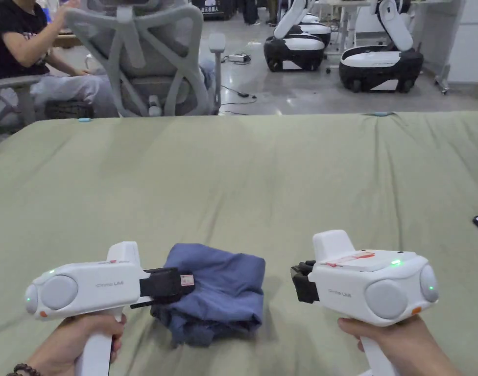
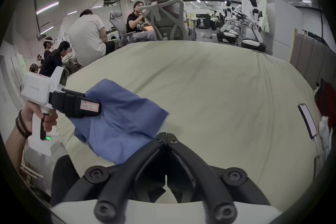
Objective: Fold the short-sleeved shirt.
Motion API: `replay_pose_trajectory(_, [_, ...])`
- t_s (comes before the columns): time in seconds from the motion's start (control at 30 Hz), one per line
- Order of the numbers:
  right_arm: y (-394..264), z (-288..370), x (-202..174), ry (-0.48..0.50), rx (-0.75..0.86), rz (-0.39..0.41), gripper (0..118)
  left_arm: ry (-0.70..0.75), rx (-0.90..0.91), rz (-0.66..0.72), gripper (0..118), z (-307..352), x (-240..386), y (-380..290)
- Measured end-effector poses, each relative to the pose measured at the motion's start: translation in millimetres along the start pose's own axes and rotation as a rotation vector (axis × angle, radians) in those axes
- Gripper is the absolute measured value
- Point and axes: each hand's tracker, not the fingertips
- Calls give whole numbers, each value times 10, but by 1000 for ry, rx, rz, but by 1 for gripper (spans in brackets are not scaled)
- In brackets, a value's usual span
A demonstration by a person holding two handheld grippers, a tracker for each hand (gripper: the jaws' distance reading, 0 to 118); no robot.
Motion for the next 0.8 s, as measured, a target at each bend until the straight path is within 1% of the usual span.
replay_pose_trajectory(0.1, [185, -198, -344, 5, 31, 24, 0, 14, 22, 41, 36, 415, -600, 108])
replay_pose_trajectory(0.2, [393, -491, -720, -14, 96, 61, 0, 51, 107, 18, 36, 913, -1157, 198])
replay_pose_trajectory(0.23, [457, -594, -833, -20, 112, 72, 0, 83, 137, 10, 36, 1070, -1350, 224])
replay_pose_trajectory(0.3, [589, -816, -1085, -32, 175, 91, 0, 159, 149, 49, 36, 1422, -1786, 300])
replay_pose_trajectory(0.43, [814, -1259, -1560, 34, 254, 123, 0, 263, 190, 75, 36, 2051, -2520, 411])
replay_pose_trajectory(0.47, [869, -1382, -1693, 31, 271, 135, 0, 278, 202, 86, 36, 2180, -2659, 428])
replay_pose_trajectory(0.57, [1011, -1722, -2145, 23, 325, 183, 0, 315, 239, 115, 36, 2387, -2961, 448])
replay_pose_trajectory(0.63, [1094, -1959, -2414, 44, 338, 195, 0, 329, 254, 141, 36, 2407, -3076, 431])
replay_pose_trajectory(0.67, [1146, -2067, -2561, 76, 321, 227, 0, 333, 259, 151, 36, 2386, -3076, 413])
replay_pose_trajectory(0.7, [1185, -2164, -2676, 108, 320, 231, 0, 324, 262, 164, 36, 2357, -3060, 388])
replay_pose_trajectory(0.8, [1249, -2321, -2903, 117, 330, 253, 0, 320, 273, 176, 36, 2299, -3044, 334])
